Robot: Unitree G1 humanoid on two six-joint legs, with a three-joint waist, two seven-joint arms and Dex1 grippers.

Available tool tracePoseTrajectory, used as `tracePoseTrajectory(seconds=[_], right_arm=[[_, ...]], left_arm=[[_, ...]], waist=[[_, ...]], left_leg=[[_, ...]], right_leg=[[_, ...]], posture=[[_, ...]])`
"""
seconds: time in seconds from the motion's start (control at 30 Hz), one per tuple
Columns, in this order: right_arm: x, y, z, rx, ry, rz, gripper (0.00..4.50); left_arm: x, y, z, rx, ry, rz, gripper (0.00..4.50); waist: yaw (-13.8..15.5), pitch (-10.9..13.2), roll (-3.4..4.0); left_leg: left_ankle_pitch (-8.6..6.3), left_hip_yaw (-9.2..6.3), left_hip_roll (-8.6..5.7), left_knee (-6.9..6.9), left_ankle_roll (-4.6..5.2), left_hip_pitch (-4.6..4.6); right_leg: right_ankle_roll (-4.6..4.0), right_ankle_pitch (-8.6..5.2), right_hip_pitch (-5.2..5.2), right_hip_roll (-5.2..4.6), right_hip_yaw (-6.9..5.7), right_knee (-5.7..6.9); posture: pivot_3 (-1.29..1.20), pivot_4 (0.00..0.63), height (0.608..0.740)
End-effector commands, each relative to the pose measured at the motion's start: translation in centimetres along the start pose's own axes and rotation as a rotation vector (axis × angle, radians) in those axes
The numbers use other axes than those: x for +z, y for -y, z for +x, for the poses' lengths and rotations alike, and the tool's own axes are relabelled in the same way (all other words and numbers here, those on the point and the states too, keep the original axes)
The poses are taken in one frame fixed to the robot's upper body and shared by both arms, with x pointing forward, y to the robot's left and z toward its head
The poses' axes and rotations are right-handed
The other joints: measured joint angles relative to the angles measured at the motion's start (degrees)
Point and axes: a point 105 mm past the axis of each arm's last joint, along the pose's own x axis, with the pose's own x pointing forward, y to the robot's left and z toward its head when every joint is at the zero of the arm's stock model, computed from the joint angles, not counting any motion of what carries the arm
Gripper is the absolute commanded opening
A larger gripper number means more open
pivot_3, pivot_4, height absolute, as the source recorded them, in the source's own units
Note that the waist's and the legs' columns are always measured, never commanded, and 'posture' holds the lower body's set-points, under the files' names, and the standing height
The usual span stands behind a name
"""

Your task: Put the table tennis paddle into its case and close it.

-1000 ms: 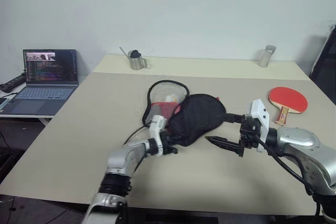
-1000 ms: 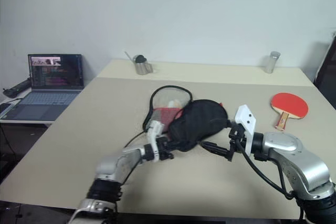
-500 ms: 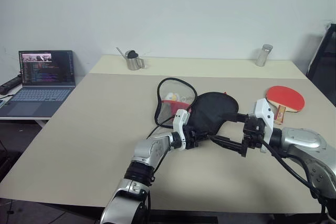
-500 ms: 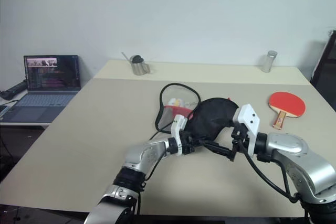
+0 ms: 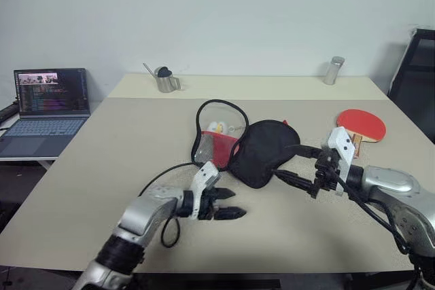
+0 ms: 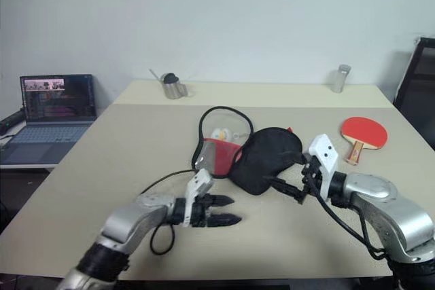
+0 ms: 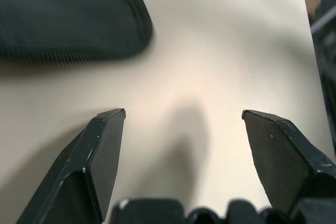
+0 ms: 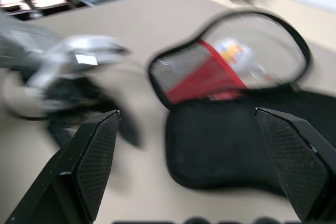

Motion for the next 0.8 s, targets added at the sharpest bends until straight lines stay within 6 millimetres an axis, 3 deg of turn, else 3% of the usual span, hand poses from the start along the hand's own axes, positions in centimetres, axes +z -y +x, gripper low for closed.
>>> tracePoseTrajectory(seconds=[0.03,0.1,0.27,0.53,0.8], right_arm=[[0.1,1.0,0.0,-0.076,-0.018,0.072,4.50],[-0.4,1.1,0.5,-0.103,-0.034,0.139,4.50],[-1.2,1.4,1.7,-0.172,-0.052,0.241,4.50],[-5.4,2.1,2.8,-0.330,-0.156,0.401,4.50],[-6.9,2.0,4.9,-0.371,-0.156,0.463,4.50]], left_arm=[[-0.9,1.8,-0.9,-0.072,-0.024,0.061,3.86],[0.1,1.9,-2.0,-0.077,0.027,0.111,3.86],[3.0,-0.1,-4.9,0.011,0.133,0.169,3.86],[8.3,-4.4,-10.4,0.211,0.286,0.272,3.86],[9.4,-5.4,-10.9,0.250,0.302,0.301,3.86]], waist=[[0.15,-0.01,0.01],[0.24,0.00,0.02],[0.33,0.02,0.02],[0.26,0.02,0.02],[0.14,0.02,0.03]], left_leg=[[0.00,-0.01,0.00,0.00,0.00,0.00],[0.00,-0.01,0.00,0.00,0.00,-0.03],[0.00,-0.04,-0.01,0.03,0.01,-0.12],[-0.01,-0.03,-0.05,0.01,0.02,-0.18],[-0.01,-0.02,-0.04,0.00,0.02,-0.18]], right_leg=[[-0.01,0.00,0.00,-0.01,-0.01,0.00],[-0.01,-0.01,-0.01,-0.02,-0.02,-0.02],[-0.01,0.00,-0.06,-0.04,-0.06,-0.02],[0.01,0.00,-0.09,-0.02,-0.10,-0.03],[0.01,0.00,-0.13,0.02,-0.08,0.00]], posture=[[0.00,0.150,0.740],[0.00,0.150,0.740],[0.00,0.150,0.740],[0.00,0.150,0.740],[0.00,0.150,0.740]])
